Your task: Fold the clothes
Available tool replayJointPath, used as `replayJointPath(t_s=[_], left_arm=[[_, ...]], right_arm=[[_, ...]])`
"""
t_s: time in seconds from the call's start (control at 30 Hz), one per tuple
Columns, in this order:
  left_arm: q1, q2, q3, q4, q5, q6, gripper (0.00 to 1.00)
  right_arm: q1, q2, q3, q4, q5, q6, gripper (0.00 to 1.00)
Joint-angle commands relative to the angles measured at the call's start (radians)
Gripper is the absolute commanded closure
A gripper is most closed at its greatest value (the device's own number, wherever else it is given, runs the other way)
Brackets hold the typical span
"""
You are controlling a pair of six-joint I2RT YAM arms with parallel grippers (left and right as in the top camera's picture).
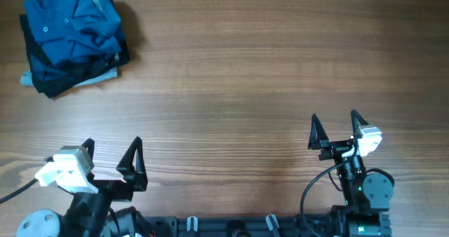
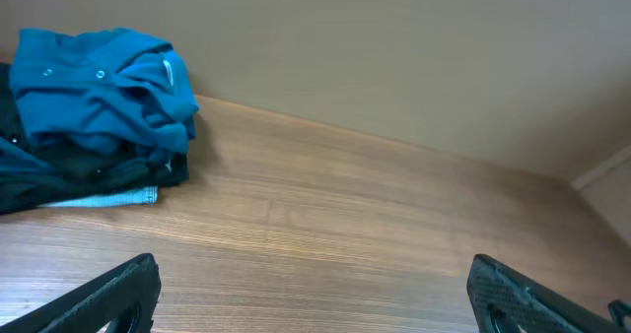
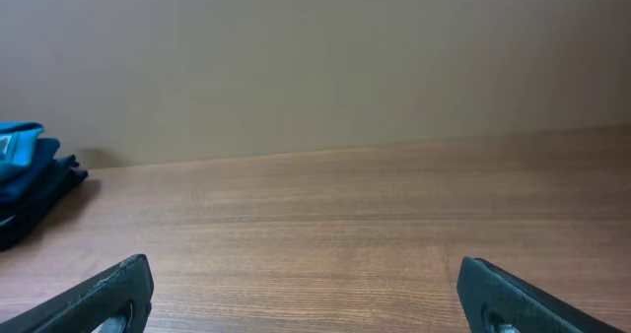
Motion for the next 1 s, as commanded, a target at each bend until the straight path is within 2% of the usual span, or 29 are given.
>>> replayJointPath(t_s=[0.0, 0.47, 0.57, 0.7, 0.77, 0.8, 0.9, 0.97], left_arm=[[0.0, -0.002, -0.003, 0.002, 0.012, -0.002, 0.0], [0.0, -0.002, -0.003, 0.002, 0.012, -0.002, 0.0], [-0.003, -0.002, -0.003, -0.01, -0.124, -0.002, 0.0], [-0.093, -0.003, -0.003, -0.151, -0.187, -0.002, 0.0], [-0.151, -0.008, -0.005, -0.175, -0.195, -0.002, 0.0], [-0.18, -0.015, -0.012, -0.158, -0.195, -0.002, 0.0], [-0.262, -0.071, -0.111, 0.018, -0.195, 0.003, 0.0], [-0.298, -0.125, -0.273, 0.228, -0.185, 0.005, 0.0]], right_arm=[[0.004, -0.011, -0.002, 0.002, -0.017, -0.018, 0.0], [0.004, -0.011, -0.002, 0.002, -0.017, -0.018, 0.0], [0.004, -0.011, -0.002, 0.002, -0.017, -0.018, 0.0], [0.004, -0.011, -0.002, 0.002, -0.017, -0.018, 0.0], [0.004, -0.011, -0.002, 0.002, -0.017, -0.018, 0.0], [0.004, -0.011, -0.002, 0.002, -0.017, -0.018, 0.0], [0.004, -0.01, -0.002, 0.002, -0.017, -0.018, 0.0], [0.004, -0.01, -0.002, 0.002, -0.017, -0.018, 0.0]])
